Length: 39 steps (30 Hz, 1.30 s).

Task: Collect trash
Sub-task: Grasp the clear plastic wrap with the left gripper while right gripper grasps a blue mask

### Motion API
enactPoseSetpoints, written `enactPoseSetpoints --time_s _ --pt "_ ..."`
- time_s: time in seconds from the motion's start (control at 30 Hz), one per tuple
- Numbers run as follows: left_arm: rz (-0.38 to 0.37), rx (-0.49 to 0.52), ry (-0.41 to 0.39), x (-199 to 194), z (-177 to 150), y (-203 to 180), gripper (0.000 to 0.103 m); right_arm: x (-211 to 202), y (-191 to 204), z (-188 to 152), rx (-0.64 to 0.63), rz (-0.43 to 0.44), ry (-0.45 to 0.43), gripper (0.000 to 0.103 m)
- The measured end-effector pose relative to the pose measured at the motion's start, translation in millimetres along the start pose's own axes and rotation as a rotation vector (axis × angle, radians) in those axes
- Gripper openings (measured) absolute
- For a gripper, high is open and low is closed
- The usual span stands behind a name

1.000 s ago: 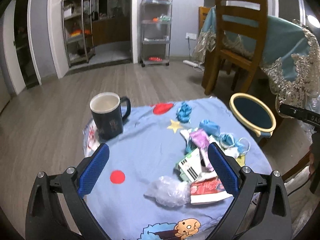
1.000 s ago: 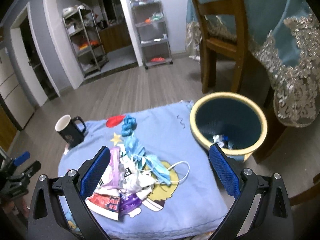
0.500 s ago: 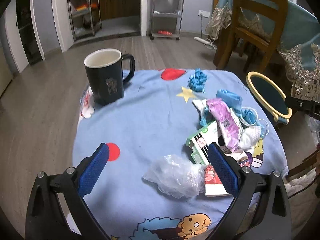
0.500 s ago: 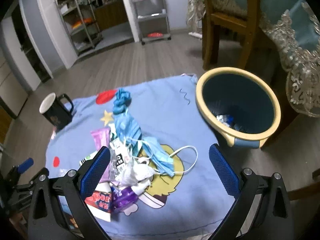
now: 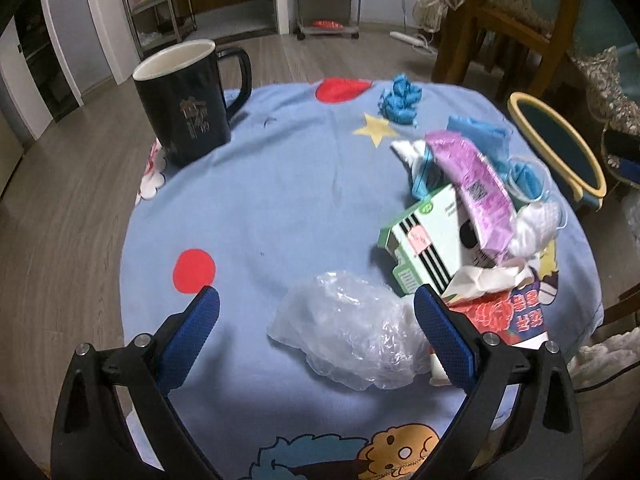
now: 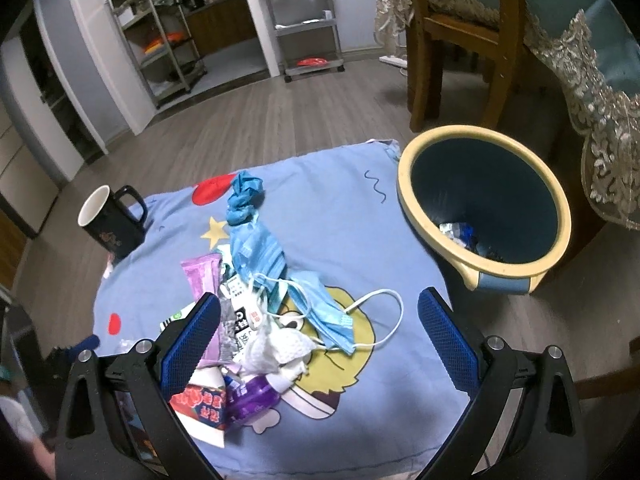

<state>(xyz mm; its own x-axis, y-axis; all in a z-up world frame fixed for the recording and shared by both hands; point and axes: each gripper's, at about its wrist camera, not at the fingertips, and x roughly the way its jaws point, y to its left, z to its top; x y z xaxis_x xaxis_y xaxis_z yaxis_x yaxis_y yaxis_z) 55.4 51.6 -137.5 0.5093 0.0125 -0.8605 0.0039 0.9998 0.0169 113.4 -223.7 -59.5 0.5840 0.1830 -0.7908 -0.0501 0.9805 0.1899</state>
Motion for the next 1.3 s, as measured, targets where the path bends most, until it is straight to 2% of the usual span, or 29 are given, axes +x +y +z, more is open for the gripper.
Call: enactPoseSetpoints --time_s 0.1,0.13,0.17,0.2,0.23,0.27,0.3,0.37,0.7,0.77,0.8,1.03,1.1,1.23,1.3 --pt "-0.009 -0.008 0.026 6.7 -0.5 1.3 0.078 -0.1 -3.3 0.6 0.013 0.006 0.002 0.098" --pt "-0.016 -0.007 0.033 9.1 0.0 1.1 0.069 -0.2 -4.1 0.7 0.015 0.007 0.002 0.098" --pt "-0.022 -0.002 0.039 10.3 0.1 0.3 0.055 -0.3 -4.9 0.6 0.017 0.008 0.002 0.098" --pt "-0.027 0.012 0.043 11.6 0.9 -1.8 0.049 -0.4 -6.0 0.8 0.019 0.009 0.003 0.098" --pt "-0.027 0.024 0.038 11.2 1.3 -2.9 0.037 -0.3 -6.6 0.6 0.02 0.01 0.003 0.098" --pt "-0.03 0.037 0.028 8.7 2.1 -5.4 0.028 0.1 -7.4 0.6 0.022 0.011 0.005 0.098" --pt "-0.031 0.049 0.018 6.2 3.7 -7.8 0.025 0.5 -8.0 0.7 0.023 0.01 0.007 0.098" --pt "-0.039 0.07 -0.022 -2.8 9.5 -12.5 0.02 1.2 -9.1 1.1 0.025 0.008 0.011 0.098" --pt "-0.088 0.079 -0.158 -36.5 32.9 -15.0 0.017 9.6 -24.7 0.7 0.095 -0.011 0.032 0.098" --pt "-0.094 0.089 -0.18 -41.5 36.3 -15.8 0.015 17.1 -27.1 -0.7 0.103 -0.035 0.052 0.098" --pt "-0.096 0.089 -0.189 -43.7 37.5 -15.8 0.01 22.9 -28.3 -2.1 0.106 -0.044 0.07 0.098" --pt "-0.141 0.034 -0.2 -45.4 45.7 -4.8 0.005 64.0 -20.1 -16.9 0.043 -0.092 0.189 0.094" --pt "-0.146 0.029 -0.191 -43.1 45.6 -4.0 0.004 75.3 -18.3 -21.8 0.023 -0.104 0.218 0.081" --pt "-0.161 0.014 -0.181 -39.9 46.2 -0.4 0.004 92.4 -13.1 -24.7 0.004 -0.102 0.24 0.066" --pt "-0.155 0.007 -0.166 -35.8 45.8 1.8 0.004 99.8 -10.1 -26.2 -0.004 -0.091 0.251 0.04"
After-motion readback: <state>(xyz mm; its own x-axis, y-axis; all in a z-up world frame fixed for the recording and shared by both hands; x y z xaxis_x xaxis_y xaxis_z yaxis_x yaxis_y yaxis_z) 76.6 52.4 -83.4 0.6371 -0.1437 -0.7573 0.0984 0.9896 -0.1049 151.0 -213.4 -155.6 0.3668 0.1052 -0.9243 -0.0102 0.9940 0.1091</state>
